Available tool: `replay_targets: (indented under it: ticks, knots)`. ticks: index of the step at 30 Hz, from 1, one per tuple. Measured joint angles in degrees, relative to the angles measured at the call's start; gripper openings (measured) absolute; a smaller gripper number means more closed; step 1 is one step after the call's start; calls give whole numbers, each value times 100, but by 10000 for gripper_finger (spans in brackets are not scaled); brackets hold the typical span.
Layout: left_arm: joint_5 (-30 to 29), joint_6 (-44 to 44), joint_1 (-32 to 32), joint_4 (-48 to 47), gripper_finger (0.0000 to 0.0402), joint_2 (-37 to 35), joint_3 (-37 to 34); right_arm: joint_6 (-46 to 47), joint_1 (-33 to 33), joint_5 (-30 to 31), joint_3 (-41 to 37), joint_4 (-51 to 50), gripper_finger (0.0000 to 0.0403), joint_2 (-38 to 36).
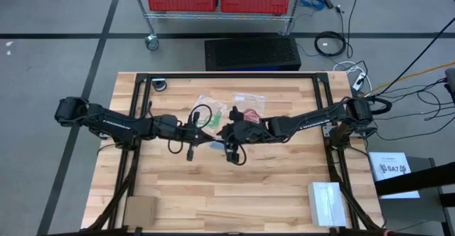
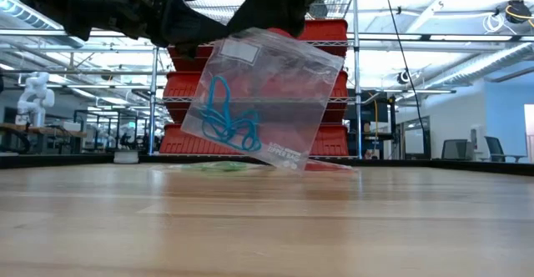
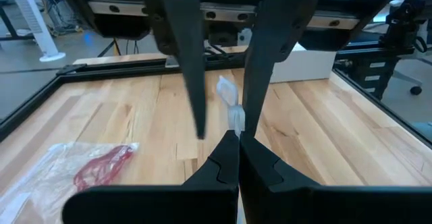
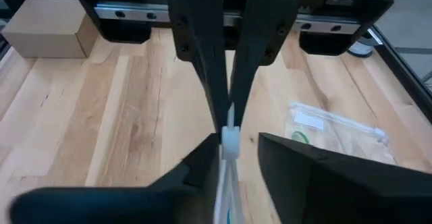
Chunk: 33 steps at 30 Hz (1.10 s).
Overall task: Sort rubber bands
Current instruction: Close the bottom transparent zip bag
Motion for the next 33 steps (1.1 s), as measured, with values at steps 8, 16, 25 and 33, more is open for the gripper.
replay_targets:
  ticks: [8, 16, 25, 33]
  knots:
    - [-103, 105, -2, 11, 0, 0, -4, -220, 51, 17, 5, -89, 13, -20]
    - [-111, 116, -4, 5, 0, 7, -4, -218, 158, 68, 20, -607, 8, -68]
    - [-127, 116, 0, -1, 0, 7, -7, -36, 162, 68, 20, -1654, 5, -160]
    - [-133, 116, 0, 35, 0, 7, -7, 398, 168, 175, 13, -2643, 5, -357]
